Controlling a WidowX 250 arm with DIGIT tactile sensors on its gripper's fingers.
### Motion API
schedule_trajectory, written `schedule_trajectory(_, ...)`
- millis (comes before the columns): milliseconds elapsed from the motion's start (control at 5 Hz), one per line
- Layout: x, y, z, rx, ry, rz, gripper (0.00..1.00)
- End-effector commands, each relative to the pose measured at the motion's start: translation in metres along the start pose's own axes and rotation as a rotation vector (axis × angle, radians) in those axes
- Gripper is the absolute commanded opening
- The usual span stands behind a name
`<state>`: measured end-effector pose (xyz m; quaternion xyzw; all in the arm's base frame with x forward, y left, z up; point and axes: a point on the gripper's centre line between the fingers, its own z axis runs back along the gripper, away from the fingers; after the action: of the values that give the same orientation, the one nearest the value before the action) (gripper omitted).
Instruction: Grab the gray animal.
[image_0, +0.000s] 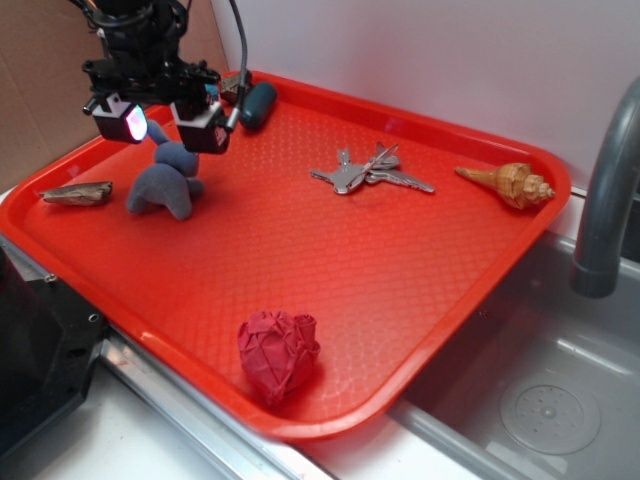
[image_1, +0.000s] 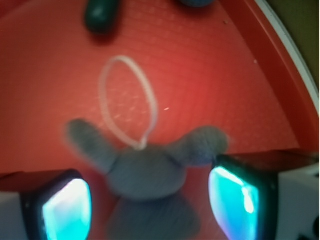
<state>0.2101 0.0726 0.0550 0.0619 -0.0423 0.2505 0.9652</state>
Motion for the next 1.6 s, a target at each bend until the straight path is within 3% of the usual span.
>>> schedule_trajectory(0, -0.003, 0.014, -0.020, 0.011, 0.042, -0.029, 1.00)
schedule_trajectory(200, -0.012, 0.011, -0.026, 0.014, 0.065, -0.038, 1.00)
schedule_trajectory(400, -0.013, 0.010, -0.030, 0.013, 0.078, -0.024, 0.00)
schedule_trajectory(600, -0.007, 0.010, -0.010, -0.024, 0.097, -0.071, 0.00)
schedule_trajectory(800, 0.002, 0.010, 0.035, -0.063, 0.035, -0.125, 0.00)
schedule_trajectory(1000, 0.006, -0.002, 0.072, -0.086, 0.052, -0.171, 0.00)
schedule_trajectory(1200, 0.008, -0.023, 0.112, -0.083, 0.030, -0.239, 0.00)
schedule_trajectory(1400, -0.003, -0.037, 0.128, -0.076, 0.050, -0.336, 0.00)
